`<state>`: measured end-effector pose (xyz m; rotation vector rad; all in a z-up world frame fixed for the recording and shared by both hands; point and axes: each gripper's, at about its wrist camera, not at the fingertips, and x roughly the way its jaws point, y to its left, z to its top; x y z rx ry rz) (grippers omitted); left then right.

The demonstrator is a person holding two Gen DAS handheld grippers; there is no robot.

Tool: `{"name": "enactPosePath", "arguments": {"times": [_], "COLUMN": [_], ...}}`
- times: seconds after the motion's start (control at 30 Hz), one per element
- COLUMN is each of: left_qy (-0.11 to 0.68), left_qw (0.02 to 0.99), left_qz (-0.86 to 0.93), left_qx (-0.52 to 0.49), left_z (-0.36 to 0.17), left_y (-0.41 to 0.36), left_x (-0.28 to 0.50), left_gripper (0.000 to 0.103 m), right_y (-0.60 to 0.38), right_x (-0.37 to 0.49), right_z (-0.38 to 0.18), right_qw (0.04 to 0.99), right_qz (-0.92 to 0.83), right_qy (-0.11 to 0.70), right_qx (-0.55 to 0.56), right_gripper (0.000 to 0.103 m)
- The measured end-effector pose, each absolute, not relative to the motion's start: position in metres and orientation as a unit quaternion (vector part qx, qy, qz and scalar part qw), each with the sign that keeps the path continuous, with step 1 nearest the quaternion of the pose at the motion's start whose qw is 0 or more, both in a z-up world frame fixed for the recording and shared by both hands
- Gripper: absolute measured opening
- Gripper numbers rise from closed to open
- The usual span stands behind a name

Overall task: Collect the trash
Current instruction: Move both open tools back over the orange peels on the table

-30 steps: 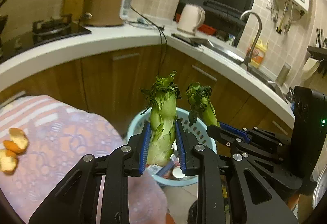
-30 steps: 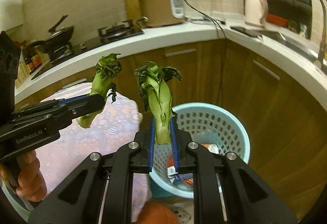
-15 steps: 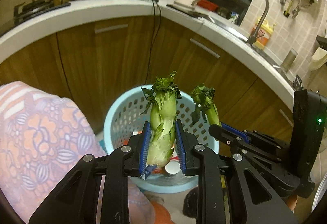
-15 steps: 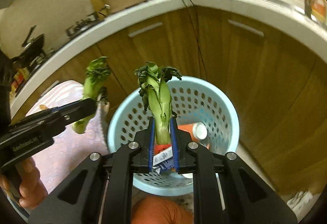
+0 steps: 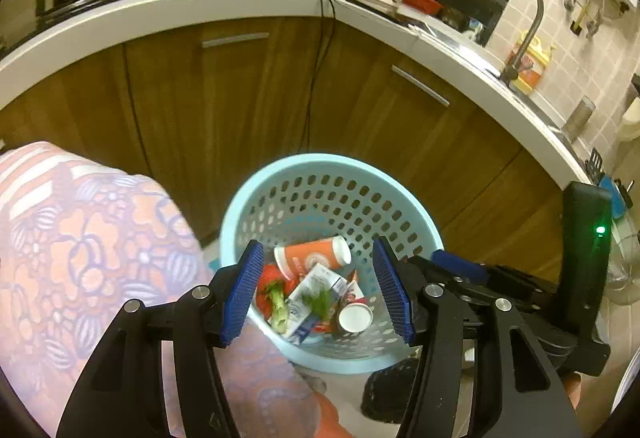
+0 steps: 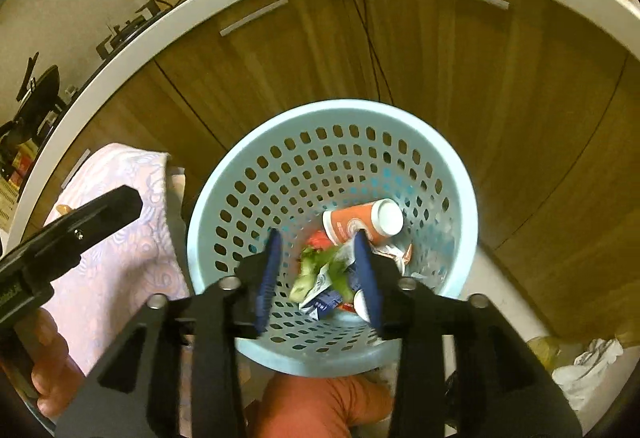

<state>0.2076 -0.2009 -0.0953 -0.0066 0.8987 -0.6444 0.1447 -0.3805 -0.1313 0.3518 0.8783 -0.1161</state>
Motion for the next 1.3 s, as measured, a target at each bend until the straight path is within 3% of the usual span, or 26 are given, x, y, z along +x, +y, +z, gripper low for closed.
{"name": "enactPosePath", "arguments": {"times": [0.37, 0.73, 1.1, 1.3], "left_qy": [0.377, 0.325, 0.333, 0.394], "left_qw": [0.883, 0.919, 0.929, 0.906], "left_qz": [-0.275, -0.207, -0.073, -0.041], "left_qx": [-0.05, -0.08, -0.143, -0.147], "left_z": [-0.054, -0.017, -0.034, -0.07], "left_y": [-0.128, -0.035, 0.099, 0.139], "left_x": [0.187, 0.158, 0.156, 0.18], "left_gripper": [0.054, 0.052, 0.058, 0.066], "right_y": [-0.304, -0.242, -0.183, -0.139], "right_x": [0.133, 0.135, 0.175, 0.21], "right_z": [-0.068, -0.044, -0.069, -0.111], "right_qw": [0.928, 0.938, 0.918, 0.9], "right_qz": [-0.021, 0.02, 0.077, 0.096], "right_qy": [0.363, 0.344, 0.384, 0.423], "right_qx": [0.081, 0.049, 0.06, 0.046], "right_gripper": [0.047, 0.05, 0.057, 0.057]}}
